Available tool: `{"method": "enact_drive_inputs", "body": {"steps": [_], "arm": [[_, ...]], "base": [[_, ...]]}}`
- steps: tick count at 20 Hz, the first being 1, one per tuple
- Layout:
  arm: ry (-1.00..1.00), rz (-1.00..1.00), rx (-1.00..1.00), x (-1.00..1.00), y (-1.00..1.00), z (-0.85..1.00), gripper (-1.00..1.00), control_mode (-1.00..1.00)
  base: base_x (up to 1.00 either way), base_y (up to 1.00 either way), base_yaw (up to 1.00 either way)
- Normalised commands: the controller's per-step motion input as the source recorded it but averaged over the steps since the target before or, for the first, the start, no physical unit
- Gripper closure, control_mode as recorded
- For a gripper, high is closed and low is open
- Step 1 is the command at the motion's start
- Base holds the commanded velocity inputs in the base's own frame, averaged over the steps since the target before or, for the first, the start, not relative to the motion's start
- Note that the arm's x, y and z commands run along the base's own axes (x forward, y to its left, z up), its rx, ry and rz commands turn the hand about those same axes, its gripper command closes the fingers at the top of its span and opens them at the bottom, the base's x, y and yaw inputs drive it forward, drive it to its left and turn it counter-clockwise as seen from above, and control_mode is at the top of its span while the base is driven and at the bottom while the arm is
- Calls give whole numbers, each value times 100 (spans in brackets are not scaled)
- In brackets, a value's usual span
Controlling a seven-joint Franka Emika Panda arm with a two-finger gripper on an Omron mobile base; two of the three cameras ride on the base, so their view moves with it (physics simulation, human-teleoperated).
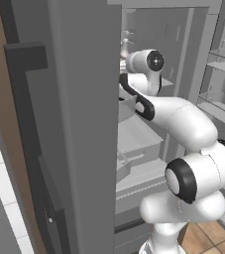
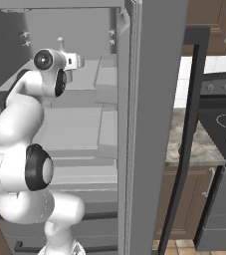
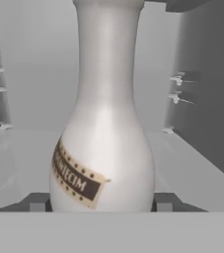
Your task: Place the liquor and beer on the top shelf of the fridge to keep them out of children's reach, and place the cucumber on lower shelves for easy access.
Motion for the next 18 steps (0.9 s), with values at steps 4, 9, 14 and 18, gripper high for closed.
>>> {"method": "enact_drive_inputs", "body": {"steps": [4,9,14,18], "arm": [[0,0,0,56,16,-27,100,-100],[0,0,0,52,12,-24,-100,-100],[0,0,0,38,4,-20,-100,-100],[0,0,0,15,0,-13,-100,-100]], "base": [[0,0,0],[0,0,0],[0,0,0],[0,0,0]]}}
